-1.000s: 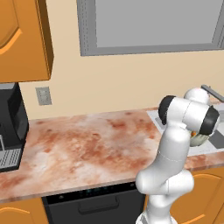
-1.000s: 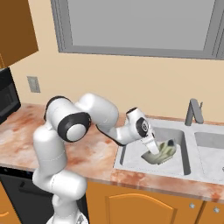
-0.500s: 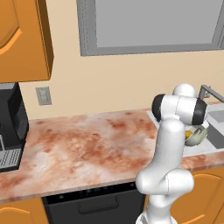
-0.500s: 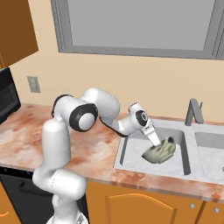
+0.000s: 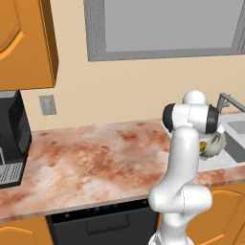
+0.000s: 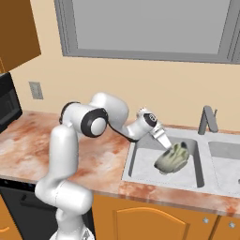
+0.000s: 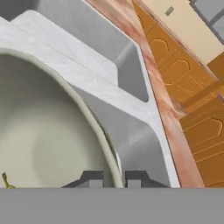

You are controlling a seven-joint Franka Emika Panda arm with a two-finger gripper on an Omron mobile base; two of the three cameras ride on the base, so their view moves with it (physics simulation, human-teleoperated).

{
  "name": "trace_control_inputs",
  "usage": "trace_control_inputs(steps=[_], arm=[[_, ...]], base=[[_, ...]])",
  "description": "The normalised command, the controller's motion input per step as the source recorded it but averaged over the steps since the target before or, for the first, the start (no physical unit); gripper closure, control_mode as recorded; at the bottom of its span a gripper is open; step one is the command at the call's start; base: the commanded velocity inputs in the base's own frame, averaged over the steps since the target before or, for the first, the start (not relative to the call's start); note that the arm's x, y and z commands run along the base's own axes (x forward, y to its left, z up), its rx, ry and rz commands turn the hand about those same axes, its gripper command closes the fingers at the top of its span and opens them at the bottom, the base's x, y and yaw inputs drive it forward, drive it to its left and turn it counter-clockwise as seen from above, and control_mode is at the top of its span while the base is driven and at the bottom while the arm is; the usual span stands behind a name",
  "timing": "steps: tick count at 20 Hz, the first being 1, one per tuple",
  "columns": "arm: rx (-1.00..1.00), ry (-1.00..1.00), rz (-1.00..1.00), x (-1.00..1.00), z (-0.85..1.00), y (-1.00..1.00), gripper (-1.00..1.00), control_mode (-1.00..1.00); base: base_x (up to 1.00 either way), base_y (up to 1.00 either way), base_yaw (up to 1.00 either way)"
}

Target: Dump the orange and pear from the bowl so the bowl can be washed. Place the bowl in the sink after clearing the leftovers.

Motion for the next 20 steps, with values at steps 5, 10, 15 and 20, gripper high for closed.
trace_control_inputs(steps=[5, 10, 15, 20], arm=[[-0.15, 0.08, 0.00, 0.03, -0.02, 0.03, 1.00, -1.00], [-0.19, 0.01, 0.00, -0.34, 0.13, 0.02, 1.00, -1.00], [-0.20, 0.00, 0.00, -0.20, 0.15, 0.02, 1.00, -1.00], [-0.21, 0.00, 0.02, 0.00, 0.00, 0.18, 1.00, -1.00]], base=[[0.00, 0.00, 0.00], [0.00, 0.00, 0.00], [0.00, 0.00, 0.00], [0.00, 0.00, 0.00]])
